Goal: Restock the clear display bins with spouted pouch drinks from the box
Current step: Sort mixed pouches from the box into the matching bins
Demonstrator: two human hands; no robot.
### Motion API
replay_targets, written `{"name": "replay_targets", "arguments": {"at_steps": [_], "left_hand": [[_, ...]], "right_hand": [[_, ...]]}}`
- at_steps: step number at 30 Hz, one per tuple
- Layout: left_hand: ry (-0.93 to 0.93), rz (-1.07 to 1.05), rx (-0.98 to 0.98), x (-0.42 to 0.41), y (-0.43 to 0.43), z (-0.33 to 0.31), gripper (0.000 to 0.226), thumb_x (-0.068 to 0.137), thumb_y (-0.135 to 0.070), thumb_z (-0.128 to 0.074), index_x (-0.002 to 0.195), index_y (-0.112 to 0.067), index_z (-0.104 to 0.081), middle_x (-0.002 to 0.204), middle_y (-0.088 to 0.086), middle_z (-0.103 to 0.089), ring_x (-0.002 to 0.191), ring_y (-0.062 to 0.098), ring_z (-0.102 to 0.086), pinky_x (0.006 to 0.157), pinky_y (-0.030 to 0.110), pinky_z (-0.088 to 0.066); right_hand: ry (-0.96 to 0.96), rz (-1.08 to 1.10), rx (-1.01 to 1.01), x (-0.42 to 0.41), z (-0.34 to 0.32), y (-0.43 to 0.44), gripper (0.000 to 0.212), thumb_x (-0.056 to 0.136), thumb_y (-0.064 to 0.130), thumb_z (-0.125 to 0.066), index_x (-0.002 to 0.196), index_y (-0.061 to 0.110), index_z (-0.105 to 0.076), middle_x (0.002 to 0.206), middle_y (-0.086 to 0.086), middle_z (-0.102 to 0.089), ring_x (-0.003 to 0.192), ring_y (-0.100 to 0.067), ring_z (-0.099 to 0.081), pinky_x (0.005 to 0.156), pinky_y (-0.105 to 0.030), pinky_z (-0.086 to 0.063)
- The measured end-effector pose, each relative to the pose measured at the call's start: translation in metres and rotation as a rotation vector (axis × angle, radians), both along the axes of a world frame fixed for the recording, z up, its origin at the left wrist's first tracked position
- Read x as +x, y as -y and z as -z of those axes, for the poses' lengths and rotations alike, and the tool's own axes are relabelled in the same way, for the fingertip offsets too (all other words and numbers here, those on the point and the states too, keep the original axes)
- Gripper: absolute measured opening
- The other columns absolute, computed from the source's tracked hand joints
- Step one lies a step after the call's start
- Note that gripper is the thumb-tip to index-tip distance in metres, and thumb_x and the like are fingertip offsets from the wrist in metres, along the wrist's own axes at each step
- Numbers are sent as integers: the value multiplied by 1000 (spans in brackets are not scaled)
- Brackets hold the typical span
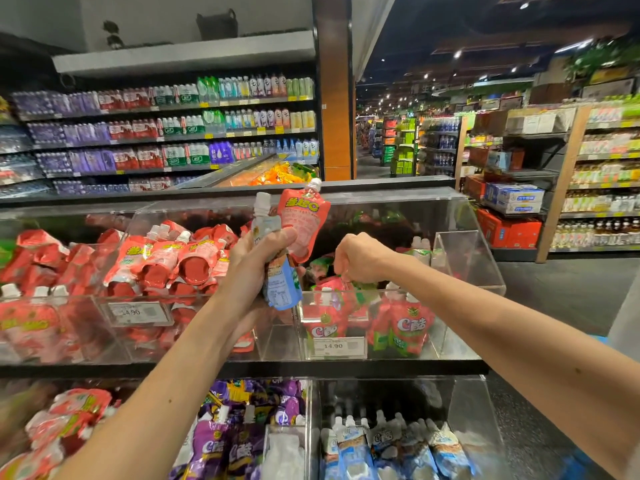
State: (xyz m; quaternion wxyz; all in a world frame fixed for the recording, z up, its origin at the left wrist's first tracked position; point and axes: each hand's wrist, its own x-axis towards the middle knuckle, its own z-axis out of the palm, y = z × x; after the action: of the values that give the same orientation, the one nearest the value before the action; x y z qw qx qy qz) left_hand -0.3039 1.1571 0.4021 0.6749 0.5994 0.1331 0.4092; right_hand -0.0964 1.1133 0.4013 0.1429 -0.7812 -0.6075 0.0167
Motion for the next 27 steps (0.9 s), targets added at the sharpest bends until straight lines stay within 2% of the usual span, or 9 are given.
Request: {"name": "replay_targets", "arguments": {"at_steps": [4, 6, 8, 11, 15, 19, 22, 25, 27], "left_hand": [[-11, 3, -1, 2, 6, 1, 64, 59, -41, -81, 107, -11, -52, 77, -2, -62, 64, 11, -61, 63, 32, -52], [-14, 31, 11, 3, 8, 1, 47, 64, -35, -79, 97, -14, -53, 69, -6, -61, 58, 7, -58, 55, 25, -50], [-20, 64, 27, 4, 12, -1, 26, 71, -29, -72, 88, -17, -55, 63, -8, -60, 53, 6, -56, 50, 21, -48], [-25, 73, 16, 4, 16, -4, 21, 72, -27, -69, 88, -18, -58, 64, -6, -62, 54, 7, -57, 50, 22, -49], [-62, 39, 35, 5, 18, -5, 30, 66, -28, -77, 89, -19, -60, 63, -7, -61, 53, 6, -56, 50, 22, -49], [-153, -18, 181, 14, 24, -10, 45, 59, -32, -89, 96, -20, -66, 77, -5, -70, 66, 9, -64, 60, 23, -52], [-223, -37, 303, 21, 38, -13, 47, 56, -34, -88, 95, -20, -65, 73, -13, -71, 67, 2, -66, 61, 19, -49], [-184, -47, 272, 22, 47, -11, 42, 61, -31, -80, 97, -17, -63, 70, -12, -71, 63, 1, -66, 57, 17, -50], [-131, -32, 152, 21, 44, -9, 47, 62, -34, -80, 102, -16, -63, 79, -4, -74, 70, 11, -69, 66, 29, -56]], "right_hand": [[189, -2, -116, -3, 6, 2, 9, 78, 7, -58, 74, 13, -61, 87, -10, -68, 82, -36, -67, 77, -45, -59], [194, -16, -138, -2, 5, 4, 17, 80, 9, -58, 64, 15, -55, 81, -10, -65, 77, -35, -65, 69, -42, -59], [123, -43, -164, -1, -1, 10, 16, 84, 11, -60, 69, 13, -65, 88, -9, -71, 83, -31, -68, 73, -41, -59], [-275, -115, -64, 2, -21, 28, 18, 88, 10, -67, 103, 12, -76, 104, -5, -76, 97, -22, -71, 88, -38, -58], [-1071, -339, 28, 3, -48, 60, 38, 91, 2, -64, 128, 5, -61, 114, -15, -72, 98, -27, -69, 87, -39, -54], [-1157, -212, 121, -4, -49, 66, 41, 95, 38, -60, 118, 5, -65, 105, -16, -71, 88, -23, -69, 78, -37, -55], [-1167, -132, 238, -9, -47, 68, 34, 97, 27, -61, 119, 1, -65, 95, -10, -72, 76, -18, -66, 67, -31, -58], [-1273, -153, 294, -8, -41, 80, 36, 98, 15, -58, 130, -1, -54, 108, -12, -68, 94, -24, -65, 86, -40, -56], [-1435, -182, 334, -11, -35, 86, 35, 99, 10, -54, 133, 0, -51, 112, -16, -66, 97, -26, -67, 85, -42, -59]]}}
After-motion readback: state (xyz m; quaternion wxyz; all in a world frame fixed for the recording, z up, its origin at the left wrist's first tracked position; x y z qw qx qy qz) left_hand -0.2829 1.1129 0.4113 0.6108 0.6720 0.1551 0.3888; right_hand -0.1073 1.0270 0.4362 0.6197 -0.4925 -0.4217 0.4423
